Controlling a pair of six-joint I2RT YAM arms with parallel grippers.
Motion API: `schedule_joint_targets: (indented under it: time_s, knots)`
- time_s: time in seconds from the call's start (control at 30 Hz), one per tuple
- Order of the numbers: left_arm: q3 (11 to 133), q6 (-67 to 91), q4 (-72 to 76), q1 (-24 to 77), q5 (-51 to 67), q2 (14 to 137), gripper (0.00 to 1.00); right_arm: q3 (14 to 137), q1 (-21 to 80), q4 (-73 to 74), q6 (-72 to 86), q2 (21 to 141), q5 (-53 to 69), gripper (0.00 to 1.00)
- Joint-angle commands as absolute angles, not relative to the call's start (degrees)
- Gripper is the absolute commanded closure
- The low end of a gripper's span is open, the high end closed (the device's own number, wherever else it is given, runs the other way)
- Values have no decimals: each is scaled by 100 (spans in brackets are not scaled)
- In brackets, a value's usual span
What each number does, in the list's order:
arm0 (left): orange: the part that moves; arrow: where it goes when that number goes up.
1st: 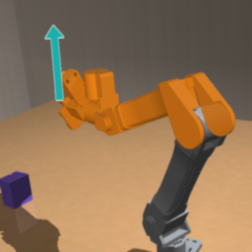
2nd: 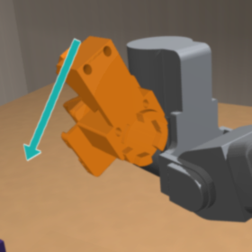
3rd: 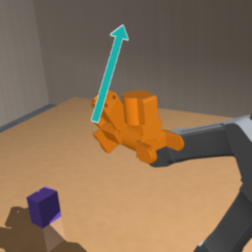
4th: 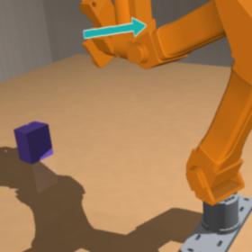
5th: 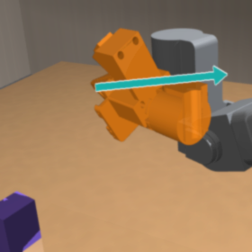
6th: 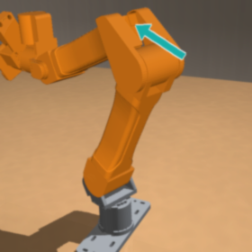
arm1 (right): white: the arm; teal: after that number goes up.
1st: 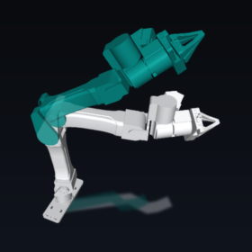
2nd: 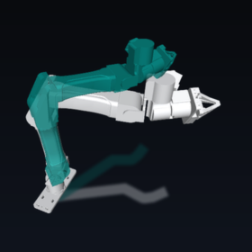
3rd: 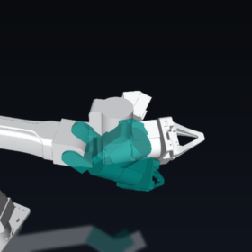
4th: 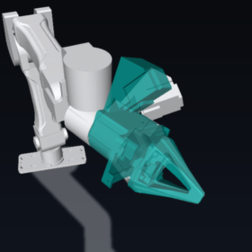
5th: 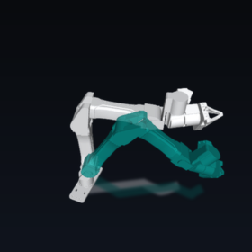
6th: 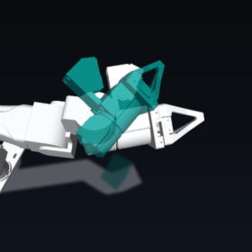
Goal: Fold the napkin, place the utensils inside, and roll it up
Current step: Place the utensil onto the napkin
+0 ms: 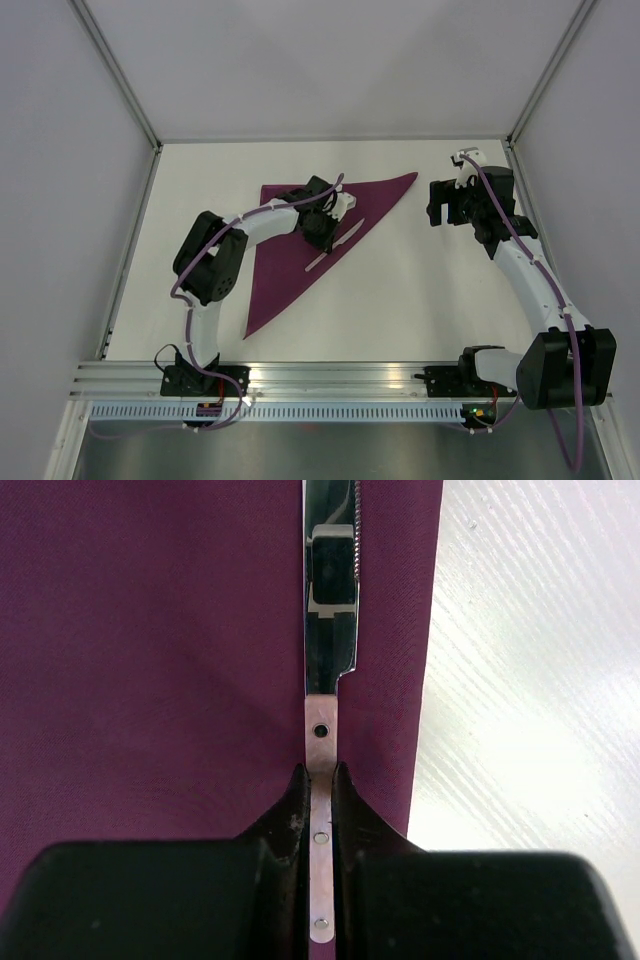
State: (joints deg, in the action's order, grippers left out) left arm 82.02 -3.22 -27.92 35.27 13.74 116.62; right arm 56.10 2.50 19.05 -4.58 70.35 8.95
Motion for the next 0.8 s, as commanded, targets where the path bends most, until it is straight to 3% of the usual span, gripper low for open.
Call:
schedule_joint_targets:
  time_s: [0.0,0.77]
  knots:
    - [8165,-123,-2496,3577,1573,11733,98,5730,246,1881,-492,7049,800,5]
    - [8138,-62,-2417,3612,1810,11417,98,5730,237,1881,-510,7084,791,5]
